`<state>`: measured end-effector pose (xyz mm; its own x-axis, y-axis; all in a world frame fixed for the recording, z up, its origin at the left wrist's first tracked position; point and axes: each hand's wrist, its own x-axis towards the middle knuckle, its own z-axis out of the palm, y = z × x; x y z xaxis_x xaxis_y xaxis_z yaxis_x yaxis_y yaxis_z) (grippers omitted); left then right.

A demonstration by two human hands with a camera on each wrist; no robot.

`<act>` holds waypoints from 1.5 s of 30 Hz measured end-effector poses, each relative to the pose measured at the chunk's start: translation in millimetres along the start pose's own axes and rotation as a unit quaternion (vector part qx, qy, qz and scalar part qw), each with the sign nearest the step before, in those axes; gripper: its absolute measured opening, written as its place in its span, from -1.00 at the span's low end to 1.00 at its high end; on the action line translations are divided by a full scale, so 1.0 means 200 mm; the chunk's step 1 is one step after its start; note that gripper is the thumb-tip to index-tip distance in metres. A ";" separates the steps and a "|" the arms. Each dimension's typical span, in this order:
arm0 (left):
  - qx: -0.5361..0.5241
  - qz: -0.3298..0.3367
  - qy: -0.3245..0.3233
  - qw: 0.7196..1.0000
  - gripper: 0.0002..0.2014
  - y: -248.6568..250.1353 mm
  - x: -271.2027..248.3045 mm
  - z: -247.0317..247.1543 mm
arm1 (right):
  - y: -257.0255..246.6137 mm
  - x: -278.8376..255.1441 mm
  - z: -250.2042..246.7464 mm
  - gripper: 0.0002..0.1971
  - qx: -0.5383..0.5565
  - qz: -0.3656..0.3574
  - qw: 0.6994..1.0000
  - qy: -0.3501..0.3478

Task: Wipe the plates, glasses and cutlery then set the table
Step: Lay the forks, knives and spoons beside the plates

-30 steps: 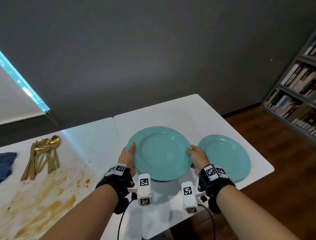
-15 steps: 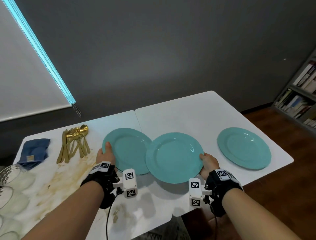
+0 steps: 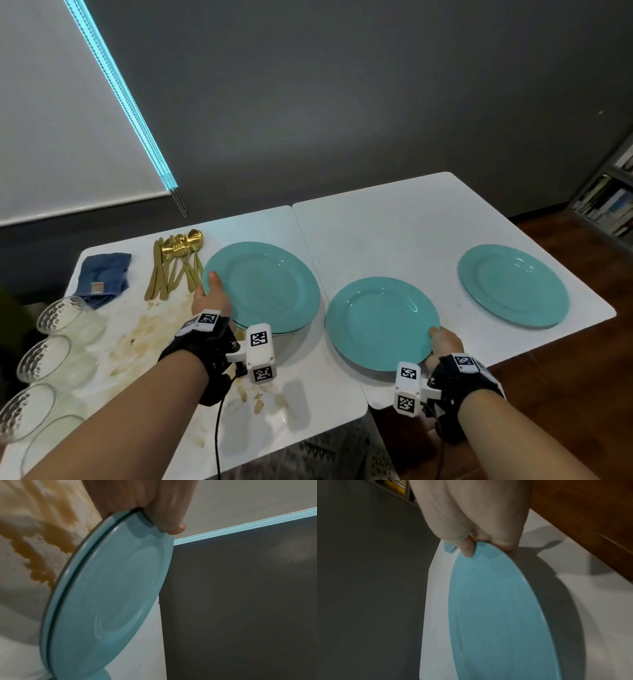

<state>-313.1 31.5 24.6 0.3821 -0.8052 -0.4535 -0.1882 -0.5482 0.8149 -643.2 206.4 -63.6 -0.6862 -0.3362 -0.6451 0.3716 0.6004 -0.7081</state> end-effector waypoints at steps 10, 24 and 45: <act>-0.107 0.008 -0.061 0.992 -0.27 -0.01 -0.04 0.05 | 0.03 0.02 -0.01 -0.71 -0.051 0.065 0.996 0.034; -0.115 -0.007 -0.108 0.987 -0.35 0.02 -0.08 0.13 | 0.02 -0.13 -0.02 -0.85 -0.156 0.037 0.987 -0.006; -0.173 -0.065 -0.307 0.934 -0.47 0.25 -0.25 0.52 | -0.66 -0.33 0.12 -0.70 0.038 -0.053 0.990 -0.127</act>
<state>-434.8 20.0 50.8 -0.2298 -0.7732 -0.5911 0.1678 -0.6297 0.7585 -631.8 131.7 64.2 -0.5479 -0.5718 -0.6107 0.3590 0.4986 -0.7890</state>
